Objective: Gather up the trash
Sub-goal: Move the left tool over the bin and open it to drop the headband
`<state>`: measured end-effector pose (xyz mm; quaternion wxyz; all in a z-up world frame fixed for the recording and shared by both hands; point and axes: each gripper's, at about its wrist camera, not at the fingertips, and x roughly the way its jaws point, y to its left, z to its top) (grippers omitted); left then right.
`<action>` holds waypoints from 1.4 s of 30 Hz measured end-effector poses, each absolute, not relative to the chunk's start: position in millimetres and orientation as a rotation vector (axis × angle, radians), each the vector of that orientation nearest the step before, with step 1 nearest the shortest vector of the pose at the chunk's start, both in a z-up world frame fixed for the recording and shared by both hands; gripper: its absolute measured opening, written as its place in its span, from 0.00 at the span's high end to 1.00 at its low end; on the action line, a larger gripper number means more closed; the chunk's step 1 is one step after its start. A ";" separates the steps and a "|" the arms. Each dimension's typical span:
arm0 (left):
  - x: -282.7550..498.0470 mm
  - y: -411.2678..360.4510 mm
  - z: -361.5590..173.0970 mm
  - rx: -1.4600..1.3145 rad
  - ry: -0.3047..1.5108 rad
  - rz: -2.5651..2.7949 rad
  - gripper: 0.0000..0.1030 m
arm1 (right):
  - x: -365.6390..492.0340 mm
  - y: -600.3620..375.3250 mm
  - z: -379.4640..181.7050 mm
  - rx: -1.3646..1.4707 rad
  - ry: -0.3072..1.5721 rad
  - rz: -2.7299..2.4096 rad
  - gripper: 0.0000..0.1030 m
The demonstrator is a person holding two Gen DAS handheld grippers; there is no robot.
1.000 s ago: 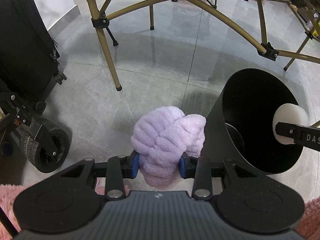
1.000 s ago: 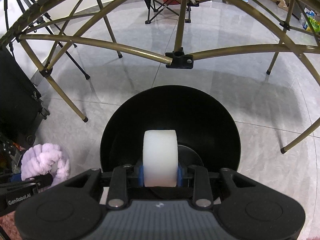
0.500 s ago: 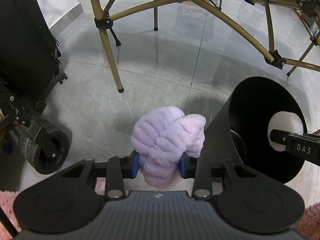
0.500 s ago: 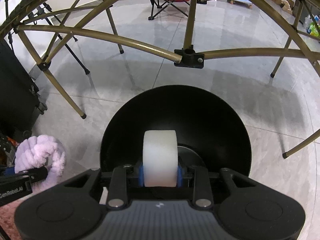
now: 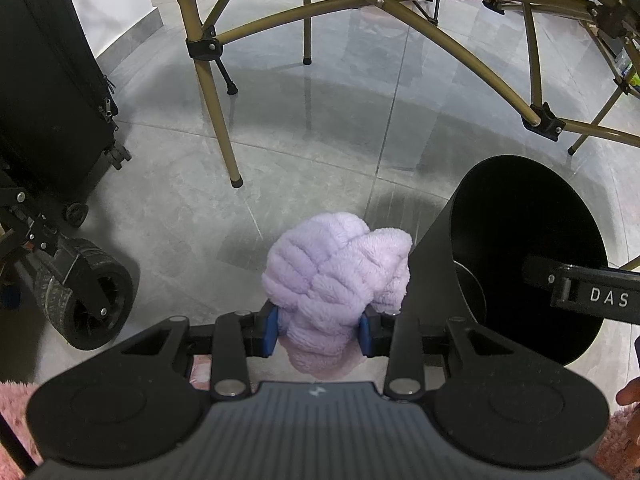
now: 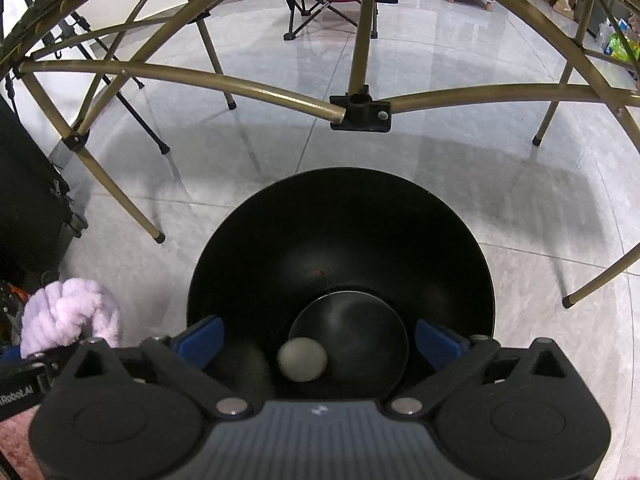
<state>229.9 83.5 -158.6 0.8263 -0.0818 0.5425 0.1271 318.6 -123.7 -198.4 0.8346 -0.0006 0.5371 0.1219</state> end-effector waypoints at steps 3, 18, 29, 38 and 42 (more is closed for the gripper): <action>229.1 83.5 -158.4 -0.176 1.151 0.271 0.64 | 317.4 -124.0 -198.5 -0.002 1.139 0.260 0.00; 225.0 72.1 -143.4 -0.173 1.109 0.244 0.64 | 308.3 -134.2 -188.7 0.004 1.108 0.253 0.00; 225.4 51.6 -126.9 -0.165 1.060 0.214 0.64 | 299.1 -159.3 -172.2 0.041 1.055 0.228 0.00; 227.6 24.9 -118.0 -0.142 1.037 0.167 0.64 | 291.1 -190.0 -163.6 0.086 1.018 0.183 0.00; 229.9 12.1 -116.6 -0.129 1.036 0.144 0.64 | 288.5 -205.8 -161.2 0.112 1.004 0.157 0.00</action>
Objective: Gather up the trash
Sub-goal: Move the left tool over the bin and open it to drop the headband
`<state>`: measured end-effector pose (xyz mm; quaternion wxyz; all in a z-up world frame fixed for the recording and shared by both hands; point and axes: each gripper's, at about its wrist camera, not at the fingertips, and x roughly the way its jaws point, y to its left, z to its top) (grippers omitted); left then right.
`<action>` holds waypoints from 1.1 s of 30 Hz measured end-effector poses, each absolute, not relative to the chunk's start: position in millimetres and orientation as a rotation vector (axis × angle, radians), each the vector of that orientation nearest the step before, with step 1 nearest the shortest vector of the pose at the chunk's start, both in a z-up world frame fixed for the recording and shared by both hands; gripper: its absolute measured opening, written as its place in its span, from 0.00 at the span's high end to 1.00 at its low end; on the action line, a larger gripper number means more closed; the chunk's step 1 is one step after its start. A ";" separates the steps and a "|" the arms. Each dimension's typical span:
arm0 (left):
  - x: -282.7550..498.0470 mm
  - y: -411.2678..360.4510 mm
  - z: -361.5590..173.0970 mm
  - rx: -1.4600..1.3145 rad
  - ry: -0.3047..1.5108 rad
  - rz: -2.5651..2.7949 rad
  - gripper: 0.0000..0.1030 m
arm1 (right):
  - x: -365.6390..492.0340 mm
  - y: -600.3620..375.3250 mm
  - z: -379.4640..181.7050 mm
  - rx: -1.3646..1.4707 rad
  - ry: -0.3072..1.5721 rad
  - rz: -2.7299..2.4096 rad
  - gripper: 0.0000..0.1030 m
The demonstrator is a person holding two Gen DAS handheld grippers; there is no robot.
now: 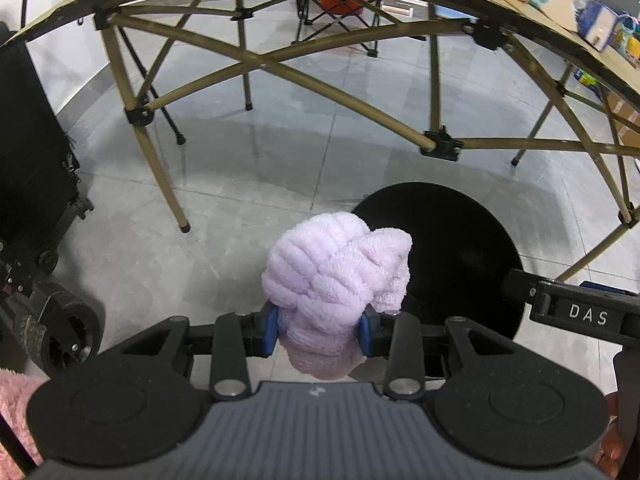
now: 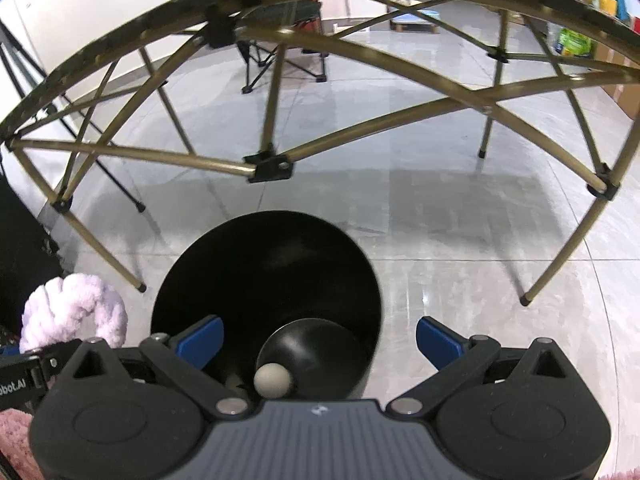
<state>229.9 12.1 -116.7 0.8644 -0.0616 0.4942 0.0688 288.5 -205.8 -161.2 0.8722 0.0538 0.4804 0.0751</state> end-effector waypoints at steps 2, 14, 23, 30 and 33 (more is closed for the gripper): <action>231.2 4.9 -116.0 -0.122 1.034 0.132 0.64 | 286.7 -214.0 -159.9 0.126 0.997 0.145 0.00; 242.4 -38.6 -114.5 -0.083 1.031 0.060 0.64 | 275.0 -264.3 -161.7 0.198 0.967 0.054 0.00; 251.1 -66.4 -118.6 -0.057 1.048 0.022 0.64 | 267.9 -292.1 -163.6 0.249 0.950 0.008 0.00; 258.0 -81.3 -124.2 -0.046 1.070 0.003 0.64 | 263.4 -306.4 -165.5 0.272 0.945 -0.017 0.00; 261.6 -84.6 -126.3 -0.048 1.077 0.002 0.64 | 262.7 -311.6 -168.0 0.278 0.949 -0.031 0.00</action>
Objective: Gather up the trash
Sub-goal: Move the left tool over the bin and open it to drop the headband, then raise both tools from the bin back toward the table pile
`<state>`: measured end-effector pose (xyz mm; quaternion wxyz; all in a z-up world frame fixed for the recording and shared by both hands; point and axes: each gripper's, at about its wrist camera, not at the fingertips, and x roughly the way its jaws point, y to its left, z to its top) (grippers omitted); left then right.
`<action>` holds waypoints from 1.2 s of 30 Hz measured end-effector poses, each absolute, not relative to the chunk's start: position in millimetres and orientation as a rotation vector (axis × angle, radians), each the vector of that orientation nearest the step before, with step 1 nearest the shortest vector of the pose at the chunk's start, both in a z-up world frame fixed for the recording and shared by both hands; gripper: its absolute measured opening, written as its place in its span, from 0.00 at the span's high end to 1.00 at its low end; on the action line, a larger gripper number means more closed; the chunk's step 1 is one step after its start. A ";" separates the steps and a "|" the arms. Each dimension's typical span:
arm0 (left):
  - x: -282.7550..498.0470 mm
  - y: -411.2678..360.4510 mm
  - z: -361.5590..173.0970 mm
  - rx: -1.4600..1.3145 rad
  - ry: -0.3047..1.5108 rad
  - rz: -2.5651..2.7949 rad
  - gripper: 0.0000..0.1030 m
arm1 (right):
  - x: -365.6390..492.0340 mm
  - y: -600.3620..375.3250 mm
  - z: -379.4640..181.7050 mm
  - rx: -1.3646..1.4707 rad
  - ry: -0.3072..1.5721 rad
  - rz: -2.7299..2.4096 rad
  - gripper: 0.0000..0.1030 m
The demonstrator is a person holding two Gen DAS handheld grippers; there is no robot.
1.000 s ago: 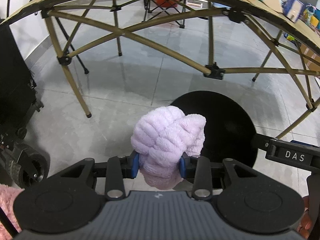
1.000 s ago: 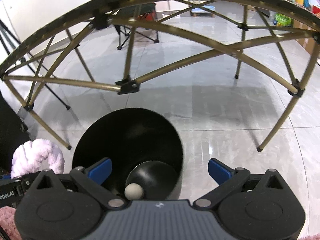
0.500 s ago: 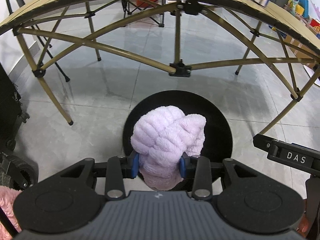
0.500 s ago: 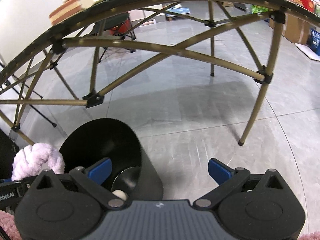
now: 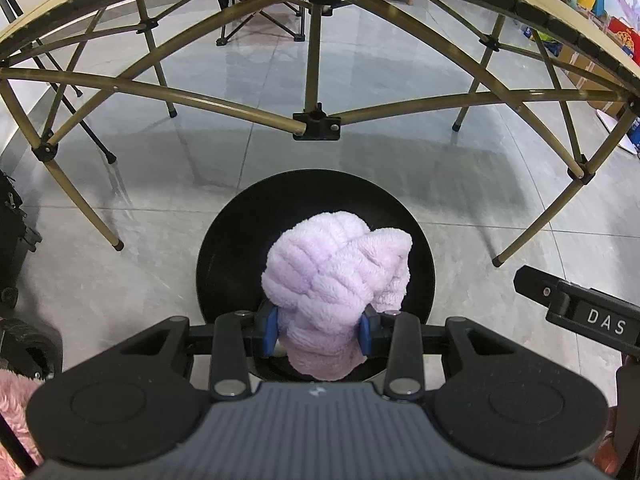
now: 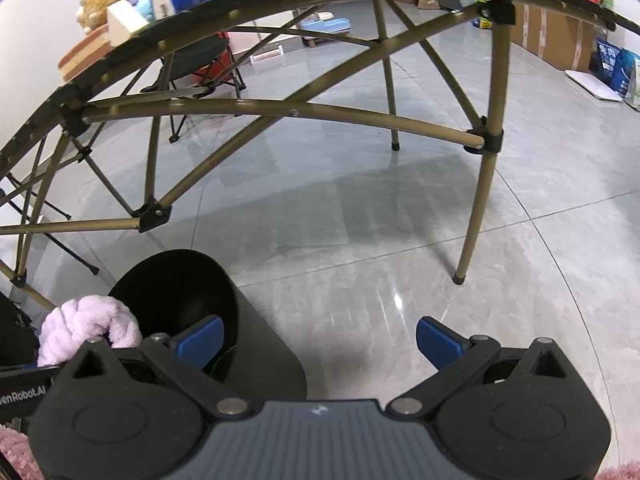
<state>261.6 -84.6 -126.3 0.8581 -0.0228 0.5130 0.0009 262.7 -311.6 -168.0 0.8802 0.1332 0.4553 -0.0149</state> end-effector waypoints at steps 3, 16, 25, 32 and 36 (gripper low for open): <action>265.9 -87.6 -129.1 -0.047 1.087 0.009 0.64 | 261.4 -315.5 -169.6 0.284 0.952 -0.042 0.00; 290.0 -94.3 -153.6 -0.043 1.151 0.081 0.64 | 259.4 -327.6 -177.4 0.298 0.971 -0.070 0.00; 296.6 -98.7 -164.1 -0.039 1.183 0.094 0.60 | 260.9 -332.6 -181.3 0.306 0.979 -0.076 0.00; 300.0 -98.8 -167.4 -0.069 1.209 0.096 0.00 | 261.1 -334.9 -182.6 0.310 0.980 -0.082 0.00; 299.6 -99.5 -167.8 -0.075 1.213 0.093 0.00 | 261.2 -334.9 -183.7 0.309 0.983 -0.080 0.00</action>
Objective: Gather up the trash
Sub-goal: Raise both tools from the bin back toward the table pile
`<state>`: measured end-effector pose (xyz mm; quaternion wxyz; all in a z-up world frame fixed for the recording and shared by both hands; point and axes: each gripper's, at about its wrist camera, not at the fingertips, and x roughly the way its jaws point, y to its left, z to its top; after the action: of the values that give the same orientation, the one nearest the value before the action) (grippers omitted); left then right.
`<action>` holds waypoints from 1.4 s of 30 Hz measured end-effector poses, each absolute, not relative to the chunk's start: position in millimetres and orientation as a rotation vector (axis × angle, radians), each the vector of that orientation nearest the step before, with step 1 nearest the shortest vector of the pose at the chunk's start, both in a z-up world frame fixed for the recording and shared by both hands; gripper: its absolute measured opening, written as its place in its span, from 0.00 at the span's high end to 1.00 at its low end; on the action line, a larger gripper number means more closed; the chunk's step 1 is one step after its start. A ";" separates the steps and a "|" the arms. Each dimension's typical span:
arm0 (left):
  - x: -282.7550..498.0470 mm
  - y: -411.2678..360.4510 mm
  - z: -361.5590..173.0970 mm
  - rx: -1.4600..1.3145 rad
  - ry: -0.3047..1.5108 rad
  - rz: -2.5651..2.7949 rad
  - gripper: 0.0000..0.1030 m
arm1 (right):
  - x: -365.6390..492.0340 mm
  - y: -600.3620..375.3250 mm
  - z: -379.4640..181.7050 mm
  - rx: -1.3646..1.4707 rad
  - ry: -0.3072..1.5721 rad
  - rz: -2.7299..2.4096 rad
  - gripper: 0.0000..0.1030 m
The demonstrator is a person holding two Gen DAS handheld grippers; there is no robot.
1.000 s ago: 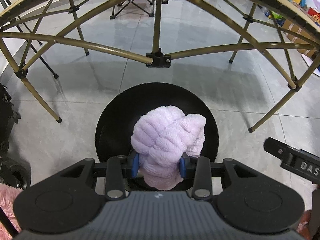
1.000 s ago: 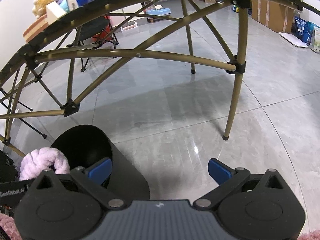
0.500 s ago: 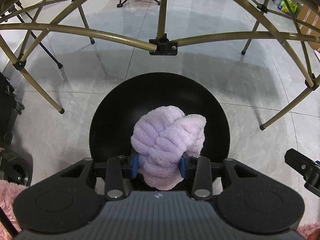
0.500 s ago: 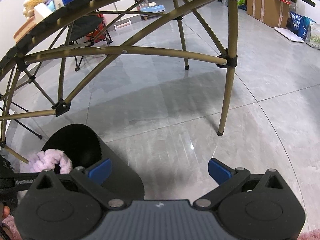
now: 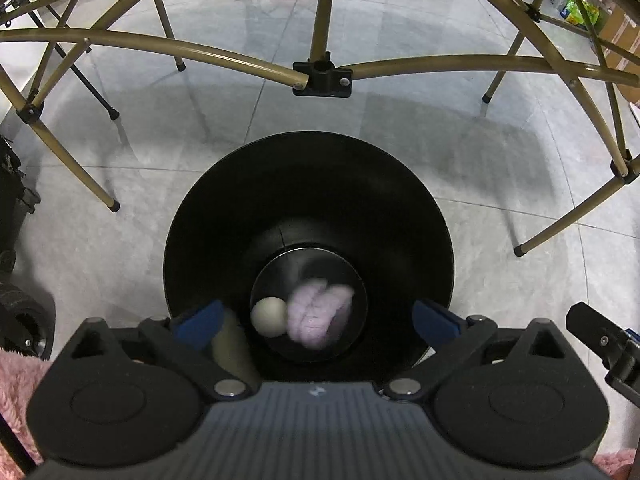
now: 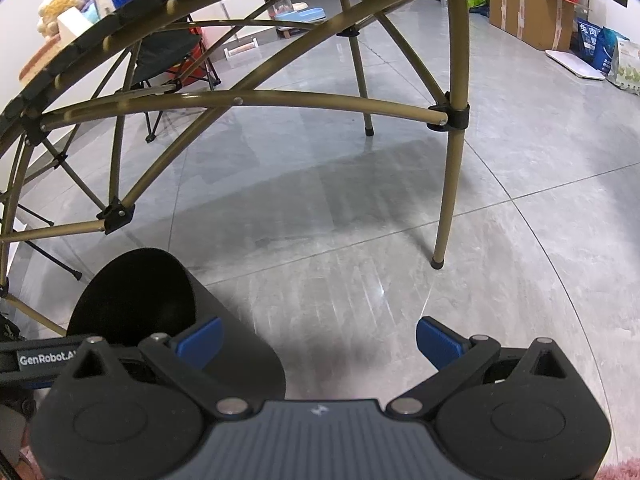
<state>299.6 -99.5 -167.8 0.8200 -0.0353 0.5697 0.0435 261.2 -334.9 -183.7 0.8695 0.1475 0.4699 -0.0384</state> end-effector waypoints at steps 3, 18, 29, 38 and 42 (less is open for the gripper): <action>300.2 -98.2 -169.2 -0.080 1.220 0.101 0.00 | 261.1 -334.6 -183.4 0.308 0.982 -0.079 0.00; 297.0 -95.4 -167.5 -0.078 1.221 0.102 0.00 | 260.3 -333.8 -181.7 0.308 0.979 -0.076 0.00; 294.3 -94.4 -159.4 -0.076 1.193 0.098 0.00 | 257.9 -330.5 -177.7 0.308 0.969 -0.073 0.00; 278.5 -92.3 -114.6 -0.046 1.000 0.103 0.00 | 251.6 -330.2 -150.0 0.325 0.874 -0.035 0.00; 269.8 -89.7 -86.7 -0.016 0.864 0.134 0.00 | 248.0 -330.5 -130.3 0.301 0.781 -0.022 0.00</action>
<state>269.8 -89.7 -86.7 0.9058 -0.0076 0.4186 0.0651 248.0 -330.5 -130.3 0.9136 0.1461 0.3794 -0.0108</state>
